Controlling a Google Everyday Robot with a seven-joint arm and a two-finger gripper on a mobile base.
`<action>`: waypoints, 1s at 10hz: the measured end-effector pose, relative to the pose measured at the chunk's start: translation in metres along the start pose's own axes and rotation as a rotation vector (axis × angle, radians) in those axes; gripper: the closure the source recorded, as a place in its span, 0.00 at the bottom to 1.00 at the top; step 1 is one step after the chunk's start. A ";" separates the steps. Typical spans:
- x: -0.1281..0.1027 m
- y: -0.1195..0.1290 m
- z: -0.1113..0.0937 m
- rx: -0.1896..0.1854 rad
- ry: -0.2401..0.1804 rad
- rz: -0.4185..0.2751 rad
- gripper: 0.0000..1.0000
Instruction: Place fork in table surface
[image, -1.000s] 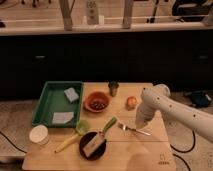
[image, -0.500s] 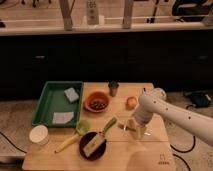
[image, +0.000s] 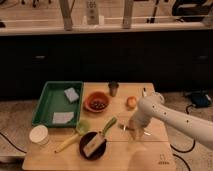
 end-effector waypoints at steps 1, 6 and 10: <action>0.000 0.001 -0.001 0.000 0.001 -0.002 0.65; -0.001 0.003 -0.009 -0.010 0.002 -0.006 1.00; -0.006 0.003 -0.003 -0.025 -0.007 -0.023 1.00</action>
